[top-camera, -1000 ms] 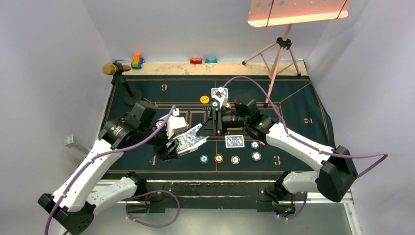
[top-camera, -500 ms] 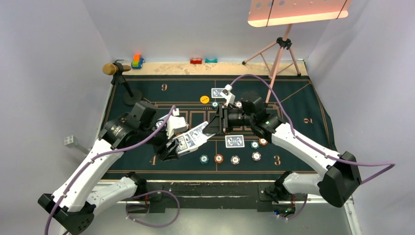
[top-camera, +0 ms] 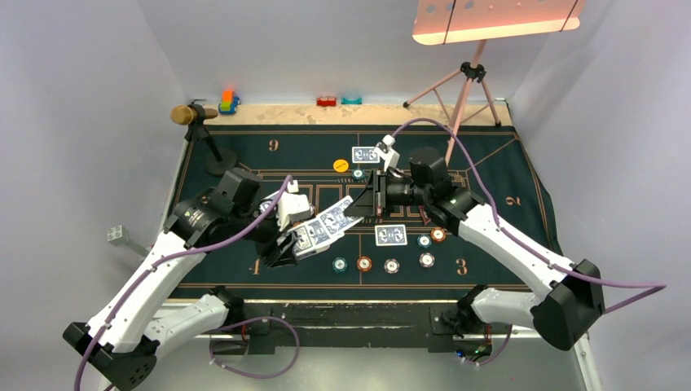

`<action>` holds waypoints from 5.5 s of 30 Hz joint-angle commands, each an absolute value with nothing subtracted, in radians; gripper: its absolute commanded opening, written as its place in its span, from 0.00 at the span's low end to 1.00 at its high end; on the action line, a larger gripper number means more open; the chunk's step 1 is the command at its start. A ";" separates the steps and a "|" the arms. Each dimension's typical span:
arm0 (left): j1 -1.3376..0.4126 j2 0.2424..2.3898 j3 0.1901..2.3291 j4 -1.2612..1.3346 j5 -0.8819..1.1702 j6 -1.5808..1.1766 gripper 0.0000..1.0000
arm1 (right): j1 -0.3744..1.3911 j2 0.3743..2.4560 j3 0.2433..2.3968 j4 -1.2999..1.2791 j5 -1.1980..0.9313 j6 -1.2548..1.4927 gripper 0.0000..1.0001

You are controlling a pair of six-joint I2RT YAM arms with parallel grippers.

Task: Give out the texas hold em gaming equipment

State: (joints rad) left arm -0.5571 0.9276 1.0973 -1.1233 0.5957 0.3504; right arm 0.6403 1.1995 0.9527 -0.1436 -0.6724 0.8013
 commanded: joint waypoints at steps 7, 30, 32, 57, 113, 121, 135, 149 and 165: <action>-0.553 0.910 1.111 -1.091 0.630 0.339 0.21 | 0.545 1.186 1.111 -0.182 -0.690 0.755 0.10; -0.552 0.907 1.112 -1.093 0.627 0.348 0.21 | 0.276 2.121 1.816 -0.214 -0.401 0.686 0.00; -0.552 0.909 1.112 -1.091 0.627 0.350 0.21 | 0.274 2.160 1.847 -0.195 -0.371 0.711 0.00; -0.552 0.915 1.129 -1.096 0.650 0.322 0.21 | 0.275 2.262 1.788 -0.260 -0.082 0.775 0.66; -0.552 0.958 1.172 -1.126 0.621 0.358 0.22 | 0.825 1.319 0.942 0.037 -0.620 0.865 0.96; -0.553 0.945 1.164 -1.132 0.624 0.357 0.22 | 0.824 1.347 0.956 -0.065 -0.636 0.850 0.70; -0.552 0.940 1.155 -1.126 0.640 0.347 0.22 | 0.796 1.263 0.988 -0.143 -0.593 0.839 0.60; -0.552 0.906 1.096 -1.066 0.654 0.290 0.20 | 0.772 1.209 1.034 -0.211 -0.567 0.827 0.55; -0.550 0.887 1.072 -1.010 0.658 0.228 0.17 | 0.767 1.166 1.019 -0.252 -0.546 0.796 0.68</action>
